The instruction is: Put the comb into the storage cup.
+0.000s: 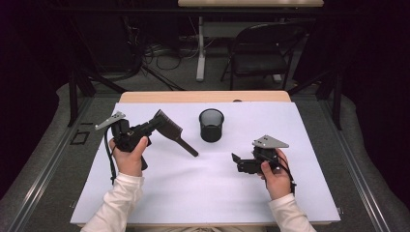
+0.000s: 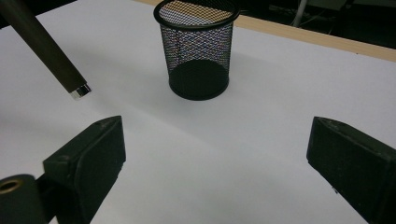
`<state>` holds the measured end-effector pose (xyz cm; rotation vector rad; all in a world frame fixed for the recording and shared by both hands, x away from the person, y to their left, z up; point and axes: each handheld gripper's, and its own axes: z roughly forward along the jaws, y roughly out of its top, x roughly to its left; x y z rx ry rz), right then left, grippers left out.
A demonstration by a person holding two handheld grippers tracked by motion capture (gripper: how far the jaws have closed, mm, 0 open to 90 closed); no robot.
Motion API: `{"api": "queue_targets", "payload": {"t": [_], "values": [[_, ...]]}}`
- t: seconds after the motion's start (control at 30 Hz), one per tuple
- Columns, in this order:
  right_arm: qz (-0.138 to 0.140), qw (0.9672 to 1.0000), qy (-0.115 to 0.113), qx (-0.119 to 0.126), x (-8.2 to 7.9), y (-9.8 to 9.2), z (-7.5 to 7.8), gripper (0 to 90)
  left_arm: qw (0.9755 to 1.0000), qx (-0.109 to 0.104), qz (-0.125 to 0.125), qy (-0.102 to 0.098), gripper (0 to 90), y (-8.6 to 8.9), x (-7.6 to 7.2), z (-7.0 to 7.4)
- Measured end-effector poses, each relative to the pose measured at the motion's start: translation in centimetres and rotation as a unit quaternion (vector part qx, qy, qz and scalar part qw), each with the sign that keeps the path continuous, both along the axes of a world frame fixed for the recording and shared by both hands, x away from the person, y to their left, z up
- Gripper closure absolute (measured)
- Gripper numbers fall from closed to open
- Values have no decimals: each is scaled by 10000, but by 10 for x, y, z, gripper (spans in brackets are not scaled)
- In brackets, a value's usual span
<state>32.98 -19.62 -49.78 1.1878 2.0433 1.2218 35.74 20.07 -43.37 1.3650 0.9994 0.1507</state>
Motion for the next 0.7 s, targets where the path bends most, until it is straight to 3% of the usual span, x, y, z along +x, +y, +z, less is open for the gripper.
{"api": "queue_targets", "payload": {"t": [0.43, 0.7], "values": [[-62, 10000, 23, 55, 2, -6, 1, 46, 9998, 151, -22, -113, 845, -11, 6, 3], [-146, 9998, 36, 118, 2, -9, 1, 51, 9993, 314, -44, -188, 845, -18, 11, 19]]}}
